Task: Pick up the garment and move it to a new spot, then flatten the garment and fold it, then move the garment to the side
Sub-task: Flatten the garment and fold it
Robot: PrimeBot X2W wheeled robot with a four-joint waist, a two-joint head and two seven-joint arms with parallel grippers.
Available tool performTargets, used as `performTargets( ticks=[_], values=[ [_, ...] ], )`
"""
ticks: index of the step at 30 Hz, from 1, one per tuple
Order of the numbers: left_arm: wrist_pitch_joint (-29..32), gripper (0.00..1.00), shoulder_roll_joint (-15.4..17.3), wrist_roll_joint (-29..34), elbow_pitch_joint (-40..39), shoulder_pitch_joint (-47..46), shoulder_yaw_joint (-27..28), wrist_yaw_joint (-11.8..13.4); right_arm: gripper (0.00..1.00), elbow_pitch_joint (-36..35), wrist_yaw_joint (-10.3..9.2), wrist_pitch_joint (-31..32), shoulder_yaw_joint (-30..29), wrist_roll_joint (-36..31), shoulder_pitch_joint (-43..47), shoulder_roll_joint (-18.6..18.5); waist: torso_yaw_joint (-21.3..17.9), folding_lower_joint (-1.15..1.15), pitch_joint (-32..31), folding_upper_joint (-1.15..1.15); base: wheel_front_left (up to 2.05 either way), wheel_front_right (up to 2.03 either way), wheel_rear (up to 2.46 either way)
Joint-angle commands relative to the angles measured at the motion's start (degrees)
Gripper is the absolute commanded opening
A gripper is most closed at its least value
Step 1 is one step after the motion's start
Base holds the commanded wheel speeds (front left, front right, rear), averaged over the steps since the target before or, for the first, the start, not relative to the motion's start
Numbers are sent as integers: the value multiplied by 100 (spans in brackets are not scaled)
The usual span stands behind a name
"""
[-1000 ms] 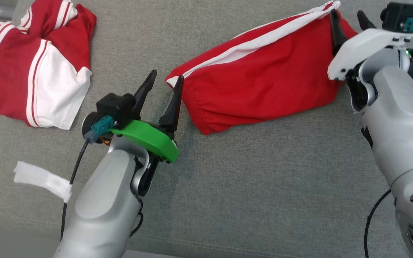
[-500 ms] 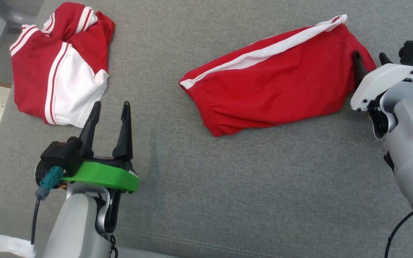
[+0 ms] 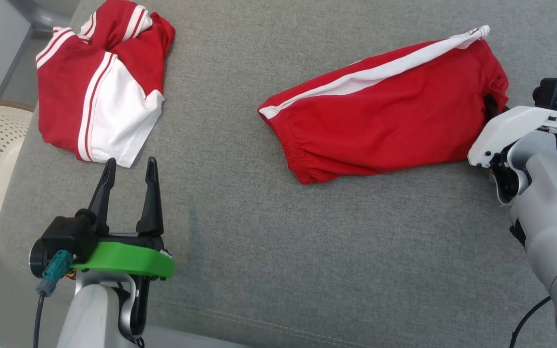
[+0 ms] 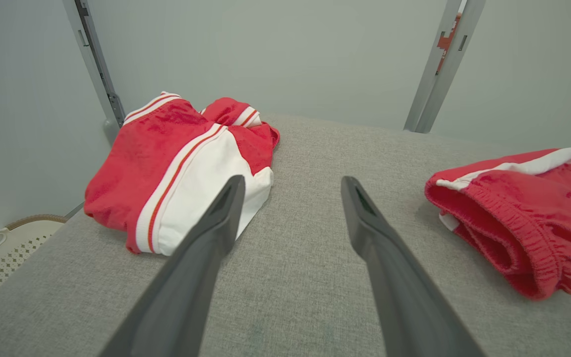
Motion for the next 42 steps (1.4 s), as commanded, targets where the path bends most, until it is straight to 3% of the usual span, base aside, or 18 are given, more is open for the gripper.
performTargets(
  ticks=[1,10,17,22,31,42],
  values=[
    [-19,100,1,32,-12,91,9,-16,0,4,0,-80,-7,76,159,-23,-84,0,-95,0,0,0,0],
    [-19,100,2,165,-56,311,59,-16,0,-496,0,-384,64,631,895,-242,-604,0,-545,0,0,0,0],
    [-19,100,3,325,-121,544,190,-17,0,-900,0,-472,26,1155,1667,-681,-1042,0,-849,0,0,0,0],
    [-19,100,3,358,-187,600,156,-17,0,-888,0,-534,-153,1375,1984,-979,-1146,0,-911,0,0,0,0],
    [-19,100,3,379,-127,657,122,-17,0,-1244,1,-576,-12,1331,1826,-778,-1236,0,-1007,0,0,0,0],
    [-19,100,2,349,-109,790,167,-17,0,-2428,1,-484,786,1247,1640,-319,-1174,0,-1308,0,0,0,0]
  ],
)
